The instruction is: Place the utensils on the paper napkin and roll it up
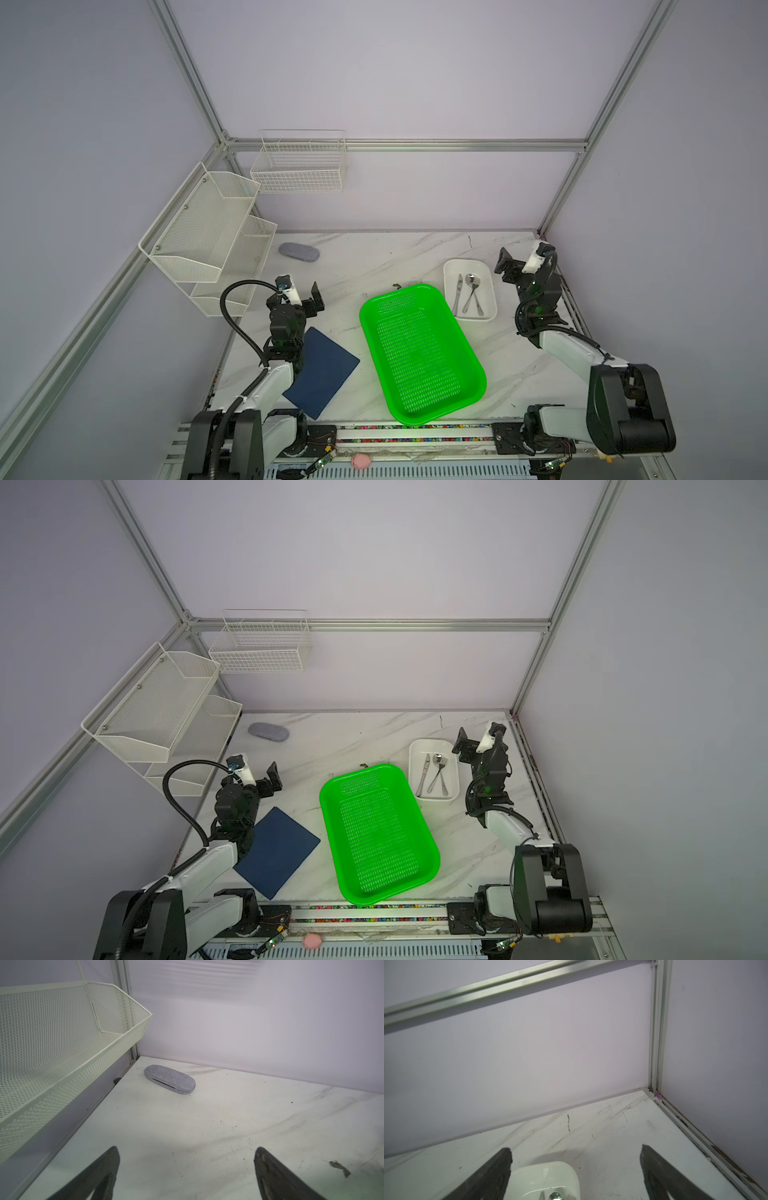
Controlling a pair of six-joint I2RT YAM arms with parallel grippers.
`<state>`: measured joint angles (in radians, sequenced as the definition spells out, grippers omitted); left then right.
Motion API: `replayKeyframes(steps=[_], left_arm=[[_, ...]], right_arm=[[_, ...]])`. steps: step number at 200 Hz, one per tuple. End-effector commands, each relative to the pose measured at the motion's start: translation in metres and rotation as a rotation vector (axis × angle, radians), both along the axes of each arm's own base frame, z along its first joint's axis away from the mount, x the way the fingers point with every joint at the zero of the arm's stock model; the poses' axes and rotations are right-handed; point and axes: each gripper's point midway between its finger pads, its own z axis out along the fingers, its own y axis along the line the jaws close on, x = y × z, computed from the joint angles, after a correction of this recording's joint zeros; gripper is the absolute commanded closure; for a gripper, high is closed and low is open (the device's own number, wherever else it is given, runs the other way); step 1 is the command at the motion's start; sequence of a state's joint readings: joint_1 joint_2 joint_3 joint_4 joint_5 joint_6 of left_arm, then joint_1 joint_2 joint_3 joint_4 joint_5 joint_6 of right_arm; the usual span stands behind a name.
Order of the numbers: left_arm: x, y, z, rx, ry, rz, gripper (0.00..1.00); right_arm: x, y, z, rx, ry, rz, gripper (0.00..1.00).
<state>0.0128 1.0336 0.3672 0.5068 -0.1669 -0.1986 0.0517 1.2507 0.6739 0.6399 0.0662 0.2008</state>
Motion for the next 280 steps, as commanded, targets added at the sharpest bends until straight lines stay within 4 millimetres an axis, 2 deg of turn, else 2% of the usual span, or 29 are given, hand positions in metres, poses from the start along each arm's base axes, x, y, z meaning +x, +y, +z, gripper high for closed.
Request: replayKeyframes(steps=[1, 13, 31, 40, 61, 87, 103, 135, 147, 172, 223, 261, 280], left_arm=[[-0.012, 0.001, 0.019, -0.226, 0.039, 0.048, 0.00], [-0.023, -0.008, 0.018, -0.344, 0.053, 0.025, 0.00], [-0.034, -0.046, 0.026, -0.404, 0.046, -0.194, 0.00], [-0.041, -0.060, 0.026, -0.462, 0.064, -0.266, 0.00], [-0.057, -0.096, 0.024, -0.539, 0.135, -0.459, 0.00], [-0.081, -0.128, 0.016, -0.651, 0.263, -0.623, 0.00], [-0.093, -0.135, 0.015, -0.649, 0.324, -0.656, 0.00], [-0.102, -0.127, 0.011, -0.577, 0.360, -0.609, 0.00], [-0.102, -0.125, 0.011, -0.574, 0.360, -0.599, 0.00], [-0.101, -0.125, 0.010, -0.577, 0.370, -0.598, 0.00], [-0.102, -0.132, 0.005, -0.607, 0.432, -0.625, 0.00], [-0.104, -0.130, 0.004, -0.594, 0.429, -0.615, 0.00], [-0.104, -0.131, 0.004, -0.607, 0.437, -0.616, 0.00]], right_arm=[[-0.018, 0.025, -0.028, 0.169, 0.264, 0.122, 0.03], [-0.029, 0.048, -0.028, 0.211, 0.337, 0.249, 0.03], [-0.052, 0.078, -0.036, 0.297, 0.453, 0.411, 0.07], [-0.066, 0.090, -0.047, 0.356, 0.524, 0.476, 0.10], [-0.100, 0.104, -0.079, 0.456, 0.702, 0.520, 0.22], [-0.148, 0.103, -0.113, 0.470, 0.854, 0.485, 0.25], [-0.174, 0.101, -0.124, 0.469, 0.915, 0.470, 0.26], [-0.209, 0.113, -0.140, 0.482, 1.015, 0.548, 0.32], [-0.213, 0.116, -0.142, 0.477, 1.032, 0.550, 0.35], [-0.215, 0.125, -0.146, 0.466, 1.055, 0.576, 0.36], [-0.213, 0.163, -0.157, 0.420, 1.087, 0.632, 0.38], [-0.203, 0.183, -0.171, 0.382, 1.090, 0.601, 0.40], [-0.192, 0.196, -0.172, 0.383, 1.068, 0.582, 0.45]])
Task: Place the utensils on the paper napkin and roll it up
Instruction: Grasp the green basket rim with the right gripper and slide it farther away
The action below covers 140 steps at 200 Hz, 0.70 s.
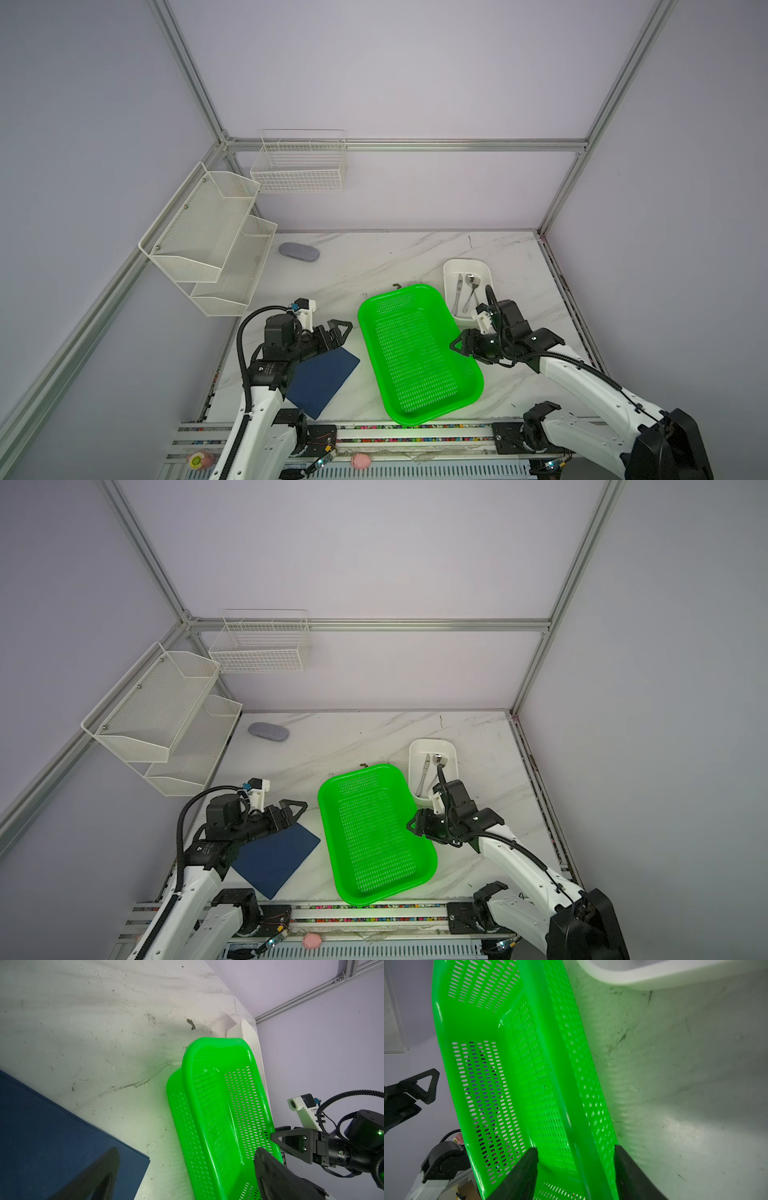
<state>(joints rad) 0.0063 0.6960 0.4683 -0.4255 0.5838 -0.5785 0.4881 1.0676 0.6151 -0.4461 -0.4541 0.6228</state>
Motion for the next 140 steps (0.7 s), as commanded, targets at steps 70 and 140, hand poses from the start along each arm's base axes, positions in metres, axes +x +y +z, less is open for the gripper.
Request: replayKeyframes(steps=[70, 140], left_arm=[[0.007, -0.012, 0.039, -0.019, -0.072, -0.045, 0.01], [0.009, -0.007, 0.035, 0.014, -0.052, -0.018, 0.00]], right_arm=[[0.078, 0.058, 0.006, -0.025, -0.145, -0.138, 0.65], [0.149, 0.065, -0.009, -0.331, -0.262, -0.064, 0.75]])
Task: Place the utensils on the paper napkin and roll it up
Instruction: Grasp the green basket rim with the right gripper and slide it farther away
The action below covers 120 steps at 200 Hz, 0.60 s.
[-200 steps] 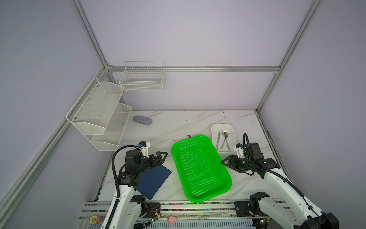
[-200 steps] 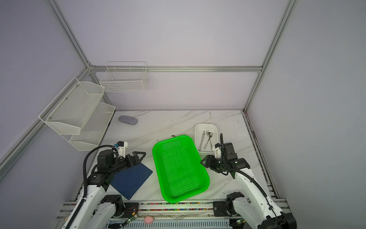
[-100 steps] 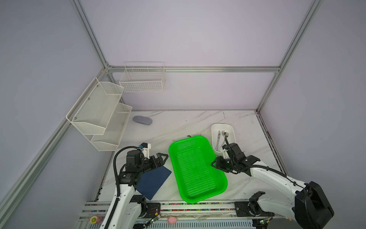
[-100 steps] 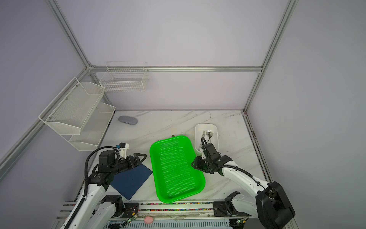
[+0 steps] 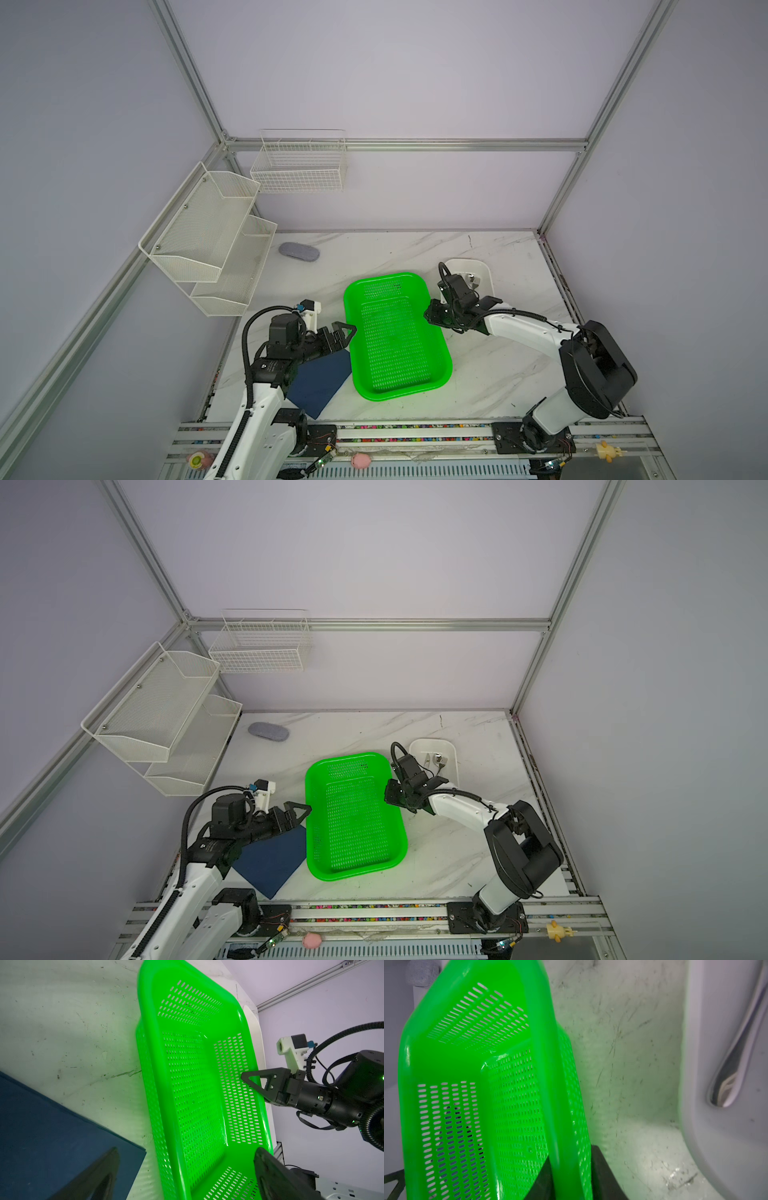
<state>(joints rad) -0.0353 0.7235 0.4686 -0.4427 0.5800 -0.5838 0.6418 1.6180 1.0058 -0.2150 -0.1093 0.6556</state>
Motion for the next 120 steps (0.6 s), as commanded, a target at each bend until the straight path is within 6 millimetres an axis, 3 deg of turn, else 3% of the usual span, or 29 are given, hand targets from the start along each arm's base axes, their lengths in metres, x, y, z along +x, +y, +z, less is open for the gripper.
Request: replayKeyframes(steps=[1, 51, 120], left_arm=[[0.014, 0.002, 0.044, 0.014, -0.099, 0.017, 0.00], [0.014, 0.012, 0.043, 0.062, -0.094, 0.062, 0.00], [0.014, 0.029, 0.030, 0.150, -0.042, 0.134, 0.00]], right_arm=[[0.026, -0.007, -0.002, -0.149, -0.064, 0.004, 0.75], [0.085, 0.019, -0.010, -0.251, -0.136, 0.074, 0.79], [0.194, 0.028, -0.014, -0.375, -0.259, 0.130, 0.81]])
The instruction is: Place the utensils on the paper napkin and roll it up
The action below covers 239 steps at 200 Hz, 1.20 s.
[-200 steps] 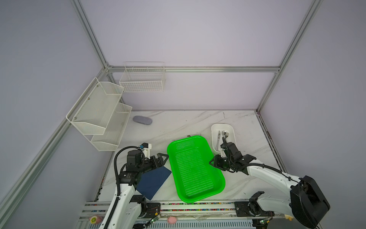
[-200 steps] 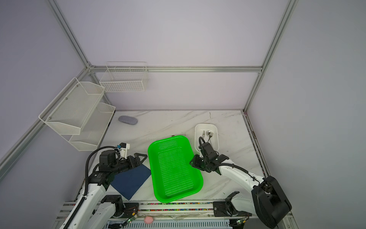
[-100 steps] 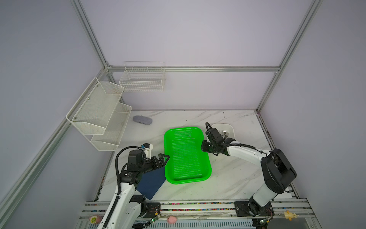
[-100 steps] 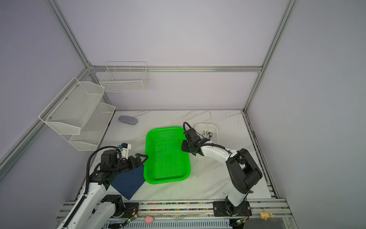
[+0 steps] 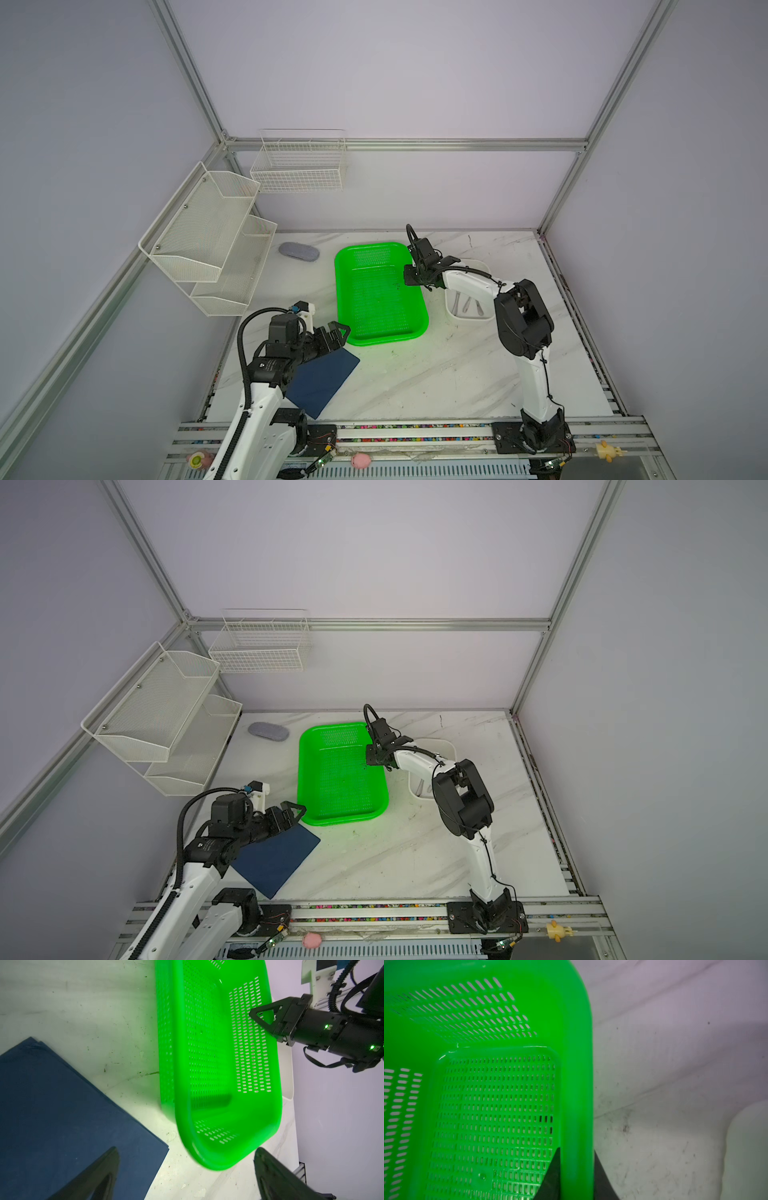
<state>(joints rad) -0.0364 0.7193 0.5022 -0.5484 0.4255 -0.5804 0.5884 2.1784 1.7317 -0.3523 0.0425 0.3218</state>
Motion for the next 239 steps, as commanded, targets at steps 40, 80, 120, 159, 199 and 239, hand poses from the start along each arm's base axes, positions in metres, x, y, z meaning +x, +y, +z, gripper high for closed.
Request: replayKeyframes(steps=[40, 80, 120, 159, 199, 239], left_arm=[[0.015, 0.008, 0.028, 0.061, -0.034, 0.025, 0.00], [0.015, 0.006, 0.005, 0.042, 0.083, 0.044, 0.00], [0.006, 0.009, -0.023, 0.073, 0.216, 0.111, 0.00], [-0.006, -0.001, -0.042, 0.132, 0.278, 0.087, 0.00], [-0.021, -0.009, -0.064, 0.156, 0.357, 0.070, 0.02], [-0.029, -0.021, -0.074, 0.173, 0.383, 0.015, 0.04]], right_arm=[[0.078, -0.003, -0.017, -0.202, -0.123, 0.095, 0.82], [0.107, 0.011, 0.001, -0.192, -0.200, 0.114, 0.81], [0.093, 0.015, 0.059, -0.079, -0.214, 0.109, 0.65], [0.055, 0.001, 0.132, 0.021, -0.237, 0.108, 0.50], [-0.009, -0.027, 0.168, 0.121, -0.247, 0.086, 0.48], [-0.077, -0.070, 0.181, 0.293, -0.291, -0.041, 0.41]])
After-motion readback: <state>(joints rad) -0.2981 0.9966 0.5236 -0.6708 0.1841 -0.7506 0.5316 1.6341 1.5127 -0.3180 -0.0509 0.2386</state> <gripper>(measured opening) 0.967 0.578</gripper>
